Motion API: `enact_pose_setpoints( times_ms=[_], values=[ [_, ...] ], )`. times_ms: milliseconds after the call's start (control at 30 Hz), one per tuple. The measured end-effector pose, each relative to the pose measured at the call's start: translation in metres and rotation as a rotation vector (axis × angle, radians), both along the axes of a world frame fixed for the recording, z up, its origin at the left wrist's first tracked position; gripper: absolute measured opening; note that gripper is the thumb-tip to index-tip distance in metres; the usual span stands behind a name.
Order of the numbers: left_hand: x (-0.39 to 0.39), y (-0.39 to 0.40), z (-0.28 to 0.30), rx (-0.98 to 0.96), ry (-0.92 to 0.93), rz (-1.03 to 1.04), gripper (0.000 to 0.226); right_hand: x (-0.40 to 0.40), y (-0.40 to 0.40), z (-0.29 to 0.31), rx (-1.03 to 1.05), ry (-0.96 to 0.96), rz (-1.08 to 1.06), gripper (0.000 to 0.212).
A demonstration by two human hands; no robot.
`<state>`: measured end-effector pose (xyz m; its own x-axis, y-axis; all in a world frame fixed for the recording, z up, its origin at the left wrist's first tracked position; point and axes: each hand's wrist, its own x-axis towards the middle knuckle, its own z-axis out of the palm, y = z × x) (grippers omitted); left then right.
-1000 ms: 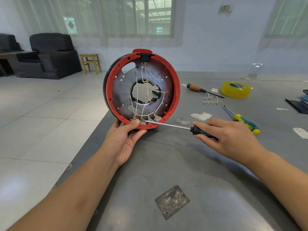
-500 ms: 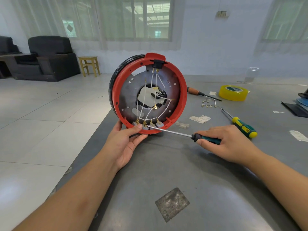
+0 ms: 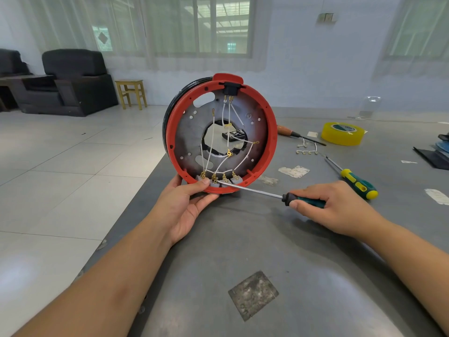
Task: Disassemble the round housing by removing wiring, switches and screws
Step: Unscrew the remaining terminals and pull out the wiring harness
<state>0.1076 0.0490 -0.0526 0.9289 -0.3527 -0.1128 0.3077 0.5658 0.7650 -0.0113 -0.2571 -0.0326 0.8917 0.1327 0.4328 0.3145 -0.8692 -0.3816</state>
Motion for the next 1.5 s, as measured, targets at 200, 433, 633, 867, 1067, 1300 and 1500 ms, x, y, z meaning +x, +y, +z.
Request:
enact_pose_setpoints(
  times_ms=[200,433,633,867,1067,1300,1500],
  values=[
    [0.0,-0.001,0.0,0.009,-0.006,0.012,0.052,-0.003,0.002,0.003,-0.141,-0.073,-0.002,0.042],
    [0.003,0.0,-0.002,-0.014,0.008,0.018,0.053,-0.004,0.004,0.003,-0.219,-0.153,-0.018,0.038],
    [0.002,-0.001,-0.002,-0.032,0.015,0.04,0.065,-0.004,0.005,0.004,-0.19,-0.141,0.007,0.04],
    [0.002,-0.001,-0.002,-0.038,0.033,0.055,0.061,0.0,0.001,-0.007,0.048,-0.051,-0.051,0.023],
    [0.001,-0.001,-0.001,-0.029,0.044,0.082,0.054,-0.002,-0.003,-0.007,0.227,-0.099,-0.05,0.03],
    [-0.002,-0.003,0.002,-0.028,0.055,0.126,0.051,0.007,-0.004,-0.006,0.486,-0.248,-0.429,0.02],
    [-0.008,-0.004,0.004,-0.006,0.028,0.104,0.051,0.009,-0.016,-0.009,-0.02,-0.002,-0.724,0.029]
  ],
)
